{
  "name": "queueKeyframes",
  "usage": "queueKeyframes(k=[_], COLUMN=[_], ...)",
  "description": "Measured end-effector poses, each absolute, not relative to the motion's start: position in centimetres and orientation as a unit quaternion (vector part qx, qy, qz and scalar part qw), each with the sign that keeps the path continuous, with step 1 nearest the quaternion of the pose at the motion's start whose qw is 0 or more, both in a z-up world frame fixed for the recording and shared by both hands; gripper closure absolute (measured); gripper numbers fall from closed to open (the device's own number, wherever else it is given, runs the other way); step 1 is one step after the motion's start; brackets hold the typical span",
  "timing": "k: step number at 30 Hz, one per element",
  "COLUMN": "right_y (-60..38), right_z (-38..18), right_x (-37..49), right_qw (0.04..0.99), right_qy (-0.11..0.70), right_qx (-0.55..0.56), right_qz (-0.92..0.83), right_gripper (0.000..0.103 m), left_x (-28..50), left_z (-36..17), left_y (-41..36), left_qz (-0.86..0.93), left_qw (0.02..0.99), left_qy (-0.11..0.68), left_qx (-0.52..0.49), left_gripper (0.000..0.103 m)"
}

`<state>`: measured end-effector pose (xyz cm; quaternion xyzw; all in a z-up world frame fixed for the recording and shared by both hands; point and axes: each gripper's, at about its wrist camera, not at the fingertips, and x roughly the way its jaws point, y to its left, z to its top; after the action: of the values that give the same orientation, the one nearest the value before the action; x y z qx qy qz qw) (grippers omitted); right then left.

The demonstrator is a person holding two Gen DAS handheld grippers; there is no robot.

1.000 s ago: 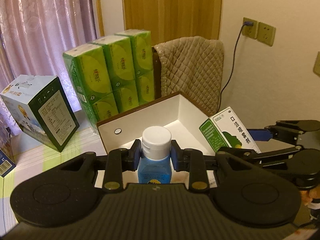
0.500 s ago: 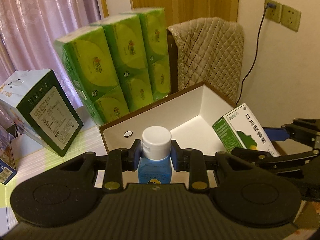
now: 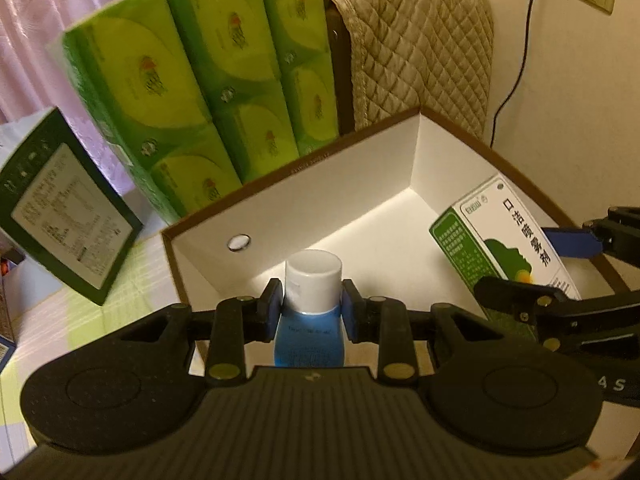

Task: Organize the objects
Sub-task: 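Carry the blue tube and spray box up over the brown box with both tools, then lower both items into the brown box and open both tools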

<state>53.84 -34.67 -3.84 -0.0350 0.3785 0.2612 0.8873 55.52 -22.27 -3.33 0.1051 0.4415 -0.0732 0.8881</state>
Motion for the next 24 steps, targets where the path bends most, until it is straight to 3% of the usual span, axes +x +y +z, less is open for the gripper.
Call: queueKeyframes(k=[6,11,24], right_y=[-34.5,-34.4,-34.0], right_z=[-4.1,-4.1,-4.5], right_x=[54.1,54.2,55.0], right_qw=[0.887,0.887,0.892], right_qy=[0.379,0.380,0.368], right_qx=[-0.041,-0.041,-0.042], right_qz=[0.260,0.260,0.259], right_gripper=[0.051,0.051,0.051], left_x=[55.8,55.9,55.6], left_z=[-4.0,-3.6,-2.8], left_y=[-22.5,-22.4,-21.5], left_qz=[-0.078,-0.078,-0.068], left_qw=[0.885,0.889,0.894], left_qy=[0.446,0.439,0.432], left_qx=[0.109,0.106,0.098], left_gripper=[0.075,0.053,0.037])
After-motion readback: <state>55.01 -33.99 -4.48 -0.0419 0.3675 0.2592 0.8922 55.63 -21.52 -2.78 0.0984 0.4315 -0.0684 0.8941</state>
